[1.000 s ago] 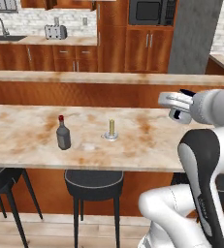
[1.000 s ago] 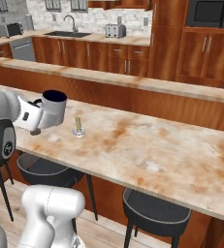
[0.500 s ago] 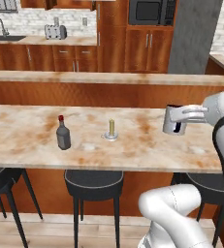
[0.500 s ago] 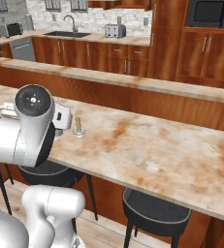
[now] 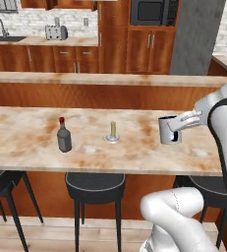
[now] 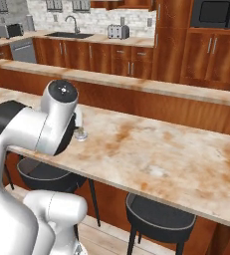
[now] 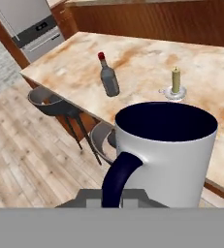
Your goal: Open the cabinet directly in front. Then move the liquor and the mug to the dining counter with the candle on it.
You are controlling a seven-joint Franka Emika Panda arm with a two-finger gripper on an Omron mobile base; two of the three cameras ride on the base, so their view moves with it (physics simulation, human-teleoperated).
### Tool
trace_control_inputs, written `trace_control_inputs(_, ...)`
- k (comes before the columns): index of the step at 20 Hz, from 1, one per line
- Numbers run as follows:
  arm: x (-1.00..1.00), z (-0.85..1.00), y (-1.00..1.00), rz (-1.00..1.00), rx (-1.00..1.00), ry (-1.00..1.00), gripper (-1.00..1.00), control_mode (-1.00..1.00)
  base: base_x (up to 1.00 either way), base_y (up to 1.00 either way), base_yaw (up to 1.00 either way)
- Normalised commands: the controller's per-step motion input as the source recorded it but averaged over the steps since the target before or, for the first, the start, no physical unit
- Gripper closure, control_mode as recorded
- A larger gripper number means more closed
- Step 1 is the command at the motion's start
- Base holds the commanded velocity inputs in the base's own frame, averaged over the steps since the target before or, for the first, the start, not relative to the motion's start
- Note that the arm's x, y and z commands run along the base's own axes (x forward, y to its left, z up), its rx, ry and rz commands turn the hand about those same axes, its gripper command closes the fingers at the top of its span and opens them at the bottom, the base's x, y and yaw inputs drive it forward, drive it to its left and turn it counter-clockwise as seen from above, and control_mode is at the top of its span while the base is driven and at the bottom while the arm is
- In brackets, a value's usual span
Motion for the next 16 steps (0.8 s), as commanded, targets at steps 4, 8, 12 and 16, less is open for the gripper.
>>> trace_control_inputs(4,0.39,-0.42,-0.01,0.30,-0.16,0.04,1.00,-1.00,0.00,0.00,0.00)
trace_control_inputs(8,0.40,-0.29,-0.08,0.27,-0.11,-0.06,1.00,-1.00,0.00,0.00,0.00)
trace_control_inputs(12,0.36,-0.39,-0.17,0.20,-0.03,-0.16,1.00,-1.00,0.00,0.00,0.00)
trace_control_inputs(16,0.03,-0.32,-0.13,0.13,0.00,-0.23,1.00,-1.00,0.00,0.00,0.00)
